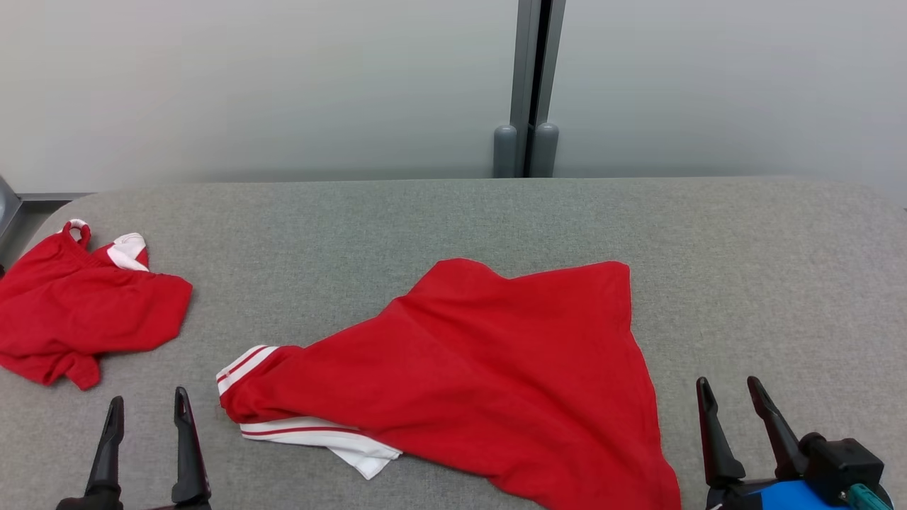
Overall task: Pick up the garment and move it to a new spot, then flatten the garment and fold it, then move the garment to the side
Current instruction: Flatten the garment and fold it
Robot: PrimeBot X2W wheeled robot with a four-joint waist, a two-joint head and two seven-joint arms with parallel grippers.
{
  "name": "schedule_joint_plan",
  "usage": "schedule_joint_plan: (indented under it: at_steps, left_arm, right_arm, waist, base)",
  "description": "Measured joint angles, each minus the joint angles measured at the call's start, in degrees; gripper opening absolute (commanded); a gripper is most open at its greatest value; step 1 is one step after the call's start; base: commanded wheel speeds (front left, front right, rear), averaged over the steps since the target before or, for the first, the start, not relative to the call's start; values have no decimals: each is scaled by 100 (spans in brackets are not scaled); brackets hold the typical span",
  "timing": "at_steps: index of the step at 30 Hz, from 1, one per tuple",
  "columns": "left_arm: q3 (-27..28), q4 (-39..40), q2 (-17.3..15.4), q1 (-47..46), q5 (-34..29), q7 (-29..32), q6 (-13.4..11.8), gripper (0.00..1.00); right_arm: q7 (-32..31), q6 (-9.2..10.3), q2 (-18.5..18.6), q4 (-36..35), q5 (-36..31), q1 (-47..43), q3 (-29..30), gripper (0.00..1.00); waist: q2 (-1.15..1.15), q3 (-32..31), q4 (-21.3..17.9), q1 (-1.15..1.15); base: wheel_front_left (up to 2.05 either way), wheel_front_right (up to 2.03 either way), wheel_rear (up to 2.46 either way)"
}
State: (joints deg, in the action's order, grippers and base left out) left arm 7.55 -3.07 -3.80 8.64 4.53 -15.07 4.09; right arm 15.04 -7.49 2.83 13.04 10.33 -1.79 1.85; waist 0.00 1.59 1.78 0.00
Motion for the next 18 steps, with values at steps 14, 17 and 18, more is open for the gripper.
schedule_joint_plan:
  at_steps: [14,17,18]
  left_arm:
    - [79,1,60,-10,-145,0,110,100]
    - [71,-3,65,-88,-163,0,136,100]
    - [74,-8,67,-107,-180,0,149,100]
  right_arm:
    - [0,0,1,449,-116,70,-123,100]
    - [-1,0,0,646,-249,408,-267,100]
    - [-31,0,-1,875,-388,768,-359,100]
  waist:
    - [0,30,-23,0]
    - [0,67,-26,0]
    - [0,105,-30,0]
  base:
    - [0,0,0]
    - [0,0,0]
    - [0,0,0]
